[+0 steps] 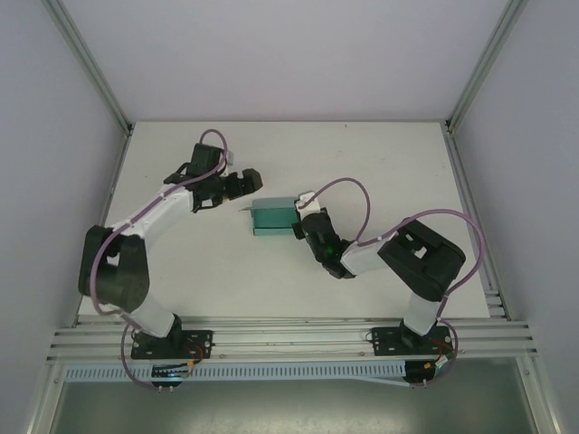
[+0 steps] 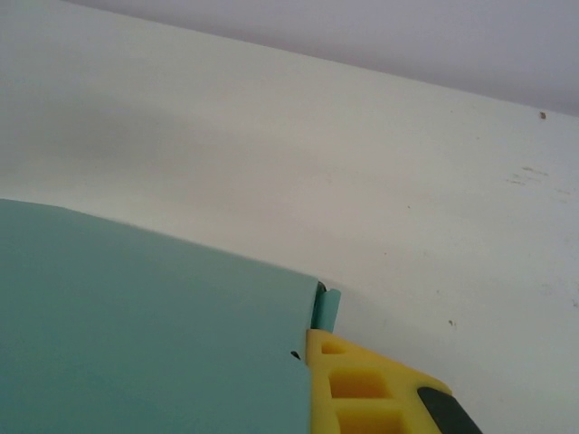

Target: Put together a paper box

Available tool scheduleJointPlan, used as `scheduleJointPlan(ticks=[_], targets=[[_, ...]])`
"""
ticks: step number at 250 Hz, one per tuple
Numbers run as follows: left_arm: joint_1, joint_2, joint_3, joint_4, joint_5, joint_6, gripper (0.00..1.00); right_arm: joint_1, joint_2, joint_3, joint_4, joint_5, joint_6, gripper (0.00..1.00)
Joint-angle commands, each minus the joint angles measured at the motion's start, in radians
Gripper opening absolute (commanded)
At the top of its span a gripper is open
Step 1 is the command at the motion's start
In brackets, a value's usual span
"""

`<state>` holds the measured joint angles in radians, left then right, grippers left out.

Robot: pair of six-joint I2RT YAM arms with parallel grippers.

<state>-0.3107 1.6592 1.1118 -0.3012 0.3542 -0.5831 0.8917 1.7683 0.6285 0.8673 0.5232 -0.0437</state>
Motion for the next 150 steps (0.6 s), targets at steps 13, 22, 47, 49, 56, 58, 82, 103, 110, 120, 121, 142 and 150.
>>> scheduleJointPlan(ticks=[13, 22, 47, 49, 56, 58, 82, 103, 110, 120, 121, 142, 150], targets=[[-0.003, 0.016, -0.092, 0.065, 0.086, -0.018, 0.78, 0.021, 0.012, -0.033, -0.075, -0.009, -0.050, 0.13], [-0.002, 0.021, -0.115, 0.094, 0.106, -0.026, 0.74, 0.021, 0.005, -0.035, -0.084, -0.007, -0.052, 0.14], [-0.003, 0.041, -0.154, 0.133, 0.125, -0.035, 0.62, 0.026, -0.015, -0.037, -0.107, -0.020, -0.053, 0.18], [-0.003, 0.043, -0.156, 0.134, 0.125, -0.035, 0.62, 0.026, -0.016, -0.037, -0.110, -0.018, -0.051, 0.18], [-0.002, 0.045, -0.161, 0.141, 0.125, -0.034, 0.61, 0.027, -0.020, -0.035, -0.119, -0.020, -0.051, 0.18], [-0.002, 0.045, -0.162, 0.142, 0.125, -0.034, 0.61, 0.027, -0.022, -0.035, -0.123, -0.020, -0.051, 0.18], [-0.002, 0.078, -0.171, 0.167, 0.134, -0.032, 0.58, 0.032, -0.039, -0.035, -0.145, -0.017, -0.040, 0.20], [-0.002, 0.094, -0.175, 0.181, 0.129, -0.032, 0.54, 0.036, -0.060, -0.040, -0.168, -0.024, -0.035, 0.25], [-0.002, 0.099, -0.176, 0.185, 0.125, -0.032, 0.53, 0.039, -0.069, -0.044, -0.178, -0.026, -0.034, 0.28], [-0.002, 0.106, -0.176, 0.189, 0.123, -0.029, 0.51, 0.042, -0.086, -0.053, -0.193, -0.025, -0.031, 0.32], [-0.002, 0.107, -0.176, 0.189, 0.123, -0.028, 0.51, 0.042, -0.087, -0.054, -0.194, -0.025, -0.031, 0.33], [-0.002, 0.126, -0.173, 0.187, 0.113, -0.025, 0.45, 0.043, -0.142, -0.088, -0.236, -0.041, -0.022, 0.50], [-0.002, 0.131, -0.175, 0.188, 0.105, -0.023, 0.44, 0.044, -0.173, -0.103, -0.260, -0.045, -0.016, 0.54]])
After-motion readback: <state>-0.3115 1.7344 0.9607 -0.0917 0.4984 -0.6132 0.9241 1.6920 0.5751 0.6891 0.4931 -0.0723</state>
